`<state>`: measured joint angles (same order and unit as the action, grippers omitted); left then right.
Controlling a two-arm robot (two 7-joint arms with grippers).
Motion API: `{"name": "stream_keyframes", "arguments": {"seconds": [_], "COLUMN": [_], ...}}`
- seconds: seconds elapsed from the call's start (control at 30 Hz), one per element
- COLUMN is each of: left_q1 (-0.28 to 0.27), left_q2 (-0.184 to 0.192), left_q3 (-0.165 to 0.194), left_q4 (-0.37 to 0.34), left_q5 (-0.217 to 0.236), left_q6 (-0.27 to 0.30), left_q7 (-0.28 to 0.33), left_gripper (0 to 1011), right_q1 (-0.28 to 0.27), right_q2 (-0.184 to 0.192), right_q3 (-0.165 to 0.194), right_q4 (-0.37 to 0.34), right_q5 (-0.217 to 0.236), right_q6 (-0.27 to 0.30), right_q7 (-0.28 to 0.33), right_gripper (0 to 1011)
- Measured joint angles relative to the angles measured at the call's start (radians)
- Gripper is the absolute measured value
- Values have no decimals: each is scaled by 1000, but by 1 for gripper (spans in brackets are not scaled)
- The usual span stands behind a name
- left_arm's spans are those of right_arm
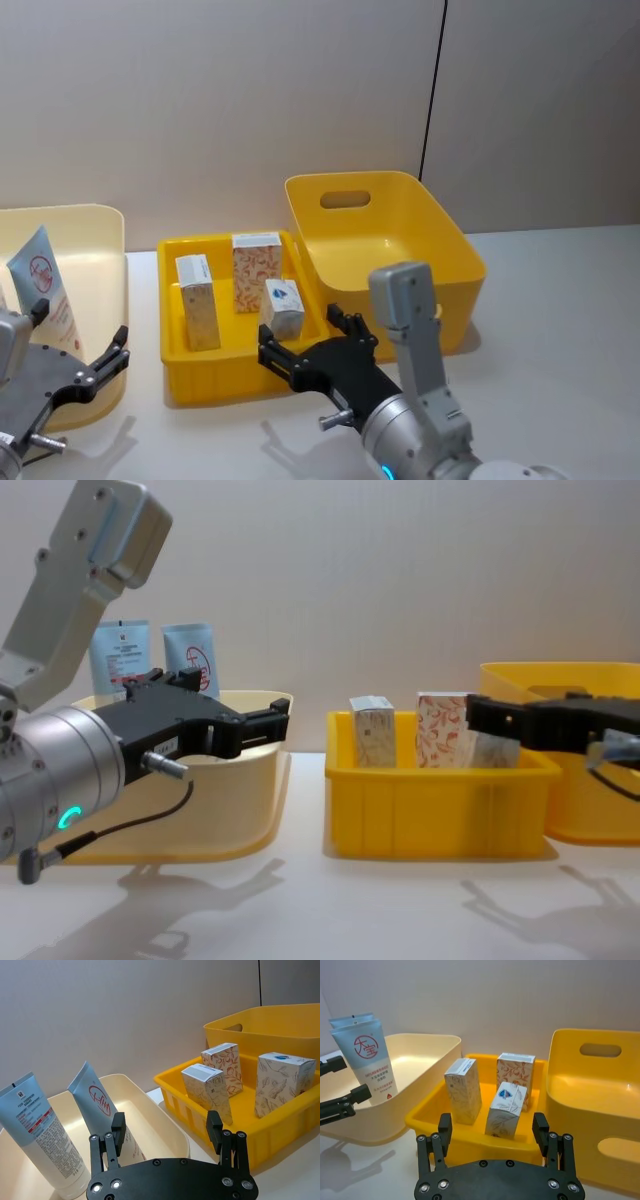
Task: Bimanual collaborative sorting of washing and personal care products
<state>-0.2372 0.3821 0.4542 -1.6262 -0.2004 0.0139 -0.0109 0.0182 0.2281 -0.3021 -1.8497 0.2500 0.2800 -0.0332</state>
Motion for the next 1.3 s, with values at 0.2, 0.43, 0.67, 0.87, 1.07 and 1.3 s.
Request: {"name": "stream_keyframes", "arguments": {"seconds": [0.2, 0.43, 0.67, 0.87, 1.07, 1.3], "left_q1": [0, 0, 0, 0, 0, 0], "left_q2": [0, 0, 0, 0, 0, 0], "left_q3": [0, 0, 0, 0, 0, 0], "left_q4": [0, 0, 0, 0, 0, 0], "left_q5": [0, 0, 0, 0, 0, 0], "left_q6": [0, 0, 0, 0, 0, 0], "left_q7": [0, 0, 0, 0, 0, 0], "left_gripper": [1003, 1003, 1003, 1003, 1003, 1003], "right_q1": [16, 45, 72, 101, 130, 162], "right_q2": [-49, -103, -133, -149, -158, -163], "right_q3": [-12, -13, -5, 4, 11, 12], "right_q4": [-4, 17, 42, 68, 98, 137], "right_q5": [-12, -21, -25, -25, -25, -24], "right_q6": [89, 148, 174, 186, 199, 217], "right_q7": [-55, -104, -124, -127, -121, -102], "right_gripper": [1001, 1001, 1001, 1001, 1001, 1001]}}
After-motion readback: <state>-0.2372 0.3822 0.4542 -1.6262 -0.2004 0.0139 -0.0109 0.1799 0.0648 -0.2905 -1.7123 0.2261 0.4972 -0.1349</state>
